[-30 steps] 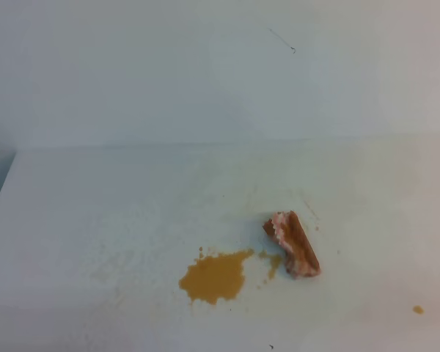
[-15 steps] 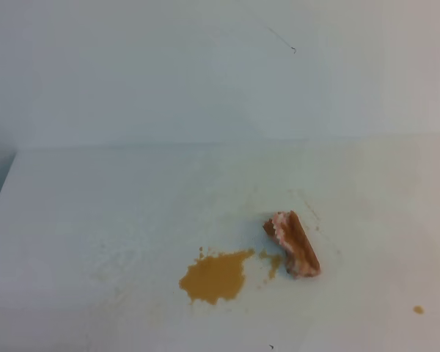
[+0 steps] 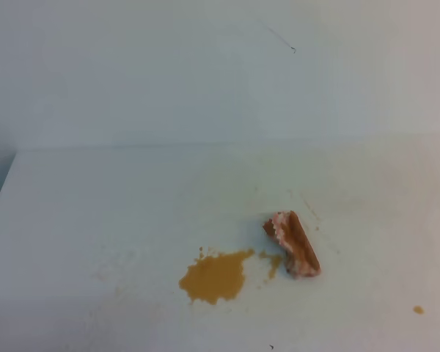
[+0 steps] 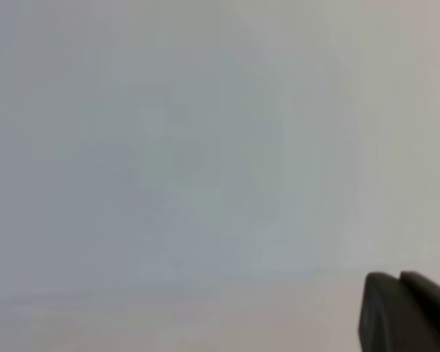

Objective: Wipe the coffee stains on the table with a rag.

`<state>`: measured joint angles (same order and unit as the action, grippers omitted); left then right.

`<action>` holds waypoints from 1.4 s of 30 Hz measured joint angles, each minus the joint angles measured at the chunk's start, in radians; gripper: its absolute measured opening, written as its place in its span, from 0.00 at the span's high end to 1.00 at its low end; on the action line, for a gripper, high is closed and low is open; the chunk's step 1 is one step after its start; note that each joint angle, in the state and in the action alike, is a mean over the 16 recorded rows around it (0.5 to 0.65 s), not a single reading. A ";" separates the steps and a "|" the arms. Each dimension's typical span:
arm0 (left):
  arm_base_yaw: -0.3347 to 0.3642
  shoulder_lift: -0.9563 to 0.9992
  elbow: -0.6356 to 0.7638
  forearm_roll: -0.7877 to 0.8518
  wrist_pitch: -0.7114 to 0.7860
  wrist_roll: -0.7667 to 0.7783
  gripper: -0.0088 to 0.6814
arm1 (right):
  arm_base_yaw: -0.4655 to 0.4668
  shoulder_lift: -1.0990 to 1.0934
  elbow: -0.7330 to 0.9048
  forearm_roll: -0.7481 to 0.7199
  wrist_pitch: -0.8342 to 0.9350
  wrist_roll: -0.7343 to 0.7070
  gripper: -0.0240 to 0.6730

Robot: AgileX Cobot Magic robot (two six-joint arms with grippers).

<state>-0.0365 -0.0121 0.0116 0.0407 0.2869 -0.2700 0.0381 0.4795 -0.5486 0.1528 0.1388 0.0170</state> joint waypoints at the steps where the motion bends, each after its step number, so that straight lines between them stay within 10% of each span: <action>1: 0.000 -0.002 0.002 0.000 -0.001 0.000 0.99 | 0.000 0.030 -0.013 0.018 0.015 0.000 0.97; 25: -0.001 0.012 -0.012 0.001 0.005 0.000 0.99 | 0.128 0.740 -0.257 0.357 0.291 -0.356 0.95; 42: 0.000 0.004 -0.004 0.000 0.002 0.000 0.99 | 0.389 1.307 -0.580 0.447 0.311 -0.513 0.63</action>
<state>-0.0368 -0.0081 0.0077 0.0410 0.2887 -0.2701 0.4272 1.7868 -1.1286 0.5998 0.4497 -0.4965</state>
